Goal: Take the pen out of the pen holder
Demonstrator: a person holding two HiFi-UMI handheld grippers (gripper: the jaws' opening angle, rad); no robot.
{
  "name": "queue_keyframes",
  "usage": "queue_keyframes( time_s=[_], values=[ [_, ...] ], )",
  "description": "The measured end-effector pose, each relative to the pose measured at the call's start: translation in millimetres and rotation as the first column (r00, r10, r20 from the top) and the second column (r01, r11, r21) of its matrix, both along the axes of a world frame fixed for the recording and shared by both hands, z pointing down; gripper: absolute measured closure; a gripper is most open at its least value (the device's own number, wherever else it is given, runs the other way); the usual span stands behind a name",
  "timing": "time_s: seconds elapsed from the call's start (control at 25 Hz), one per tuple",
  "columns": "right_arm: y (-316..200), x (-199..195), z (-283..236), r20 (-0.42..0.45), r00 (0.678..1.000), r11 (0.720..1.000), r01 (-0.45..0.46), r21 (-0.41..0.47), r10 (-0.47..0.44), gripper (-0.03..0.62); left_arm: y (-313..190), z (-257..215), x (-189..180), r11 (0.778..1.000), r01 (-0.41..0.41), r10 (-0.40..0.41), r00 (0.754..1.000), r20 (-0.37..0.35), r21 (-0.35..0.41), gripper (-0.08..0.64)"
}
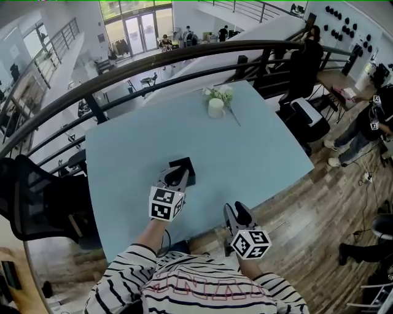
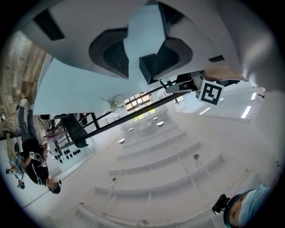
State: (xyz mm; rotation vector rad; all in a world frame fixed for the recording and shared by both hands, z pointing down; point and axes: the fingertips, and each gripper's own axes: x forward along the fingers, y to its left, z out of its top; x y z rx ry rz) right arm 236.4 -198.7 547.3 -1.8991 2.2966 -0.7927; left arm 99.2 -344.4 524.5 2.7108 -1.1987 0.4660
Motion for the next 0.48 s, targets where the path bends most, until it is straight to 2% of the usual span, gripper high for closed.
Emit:
queue_keyframes(
  time_s=[0.48],
  values=[
    [25, -11, -5, -0.004, 0.998, 0.998, 0.055, 0.025, -0.055, 0.413, 50, -42, -43, 0.993, 0.083, -0.077, 0.994, -0.074, 0.081, 0.489]
  ],
)
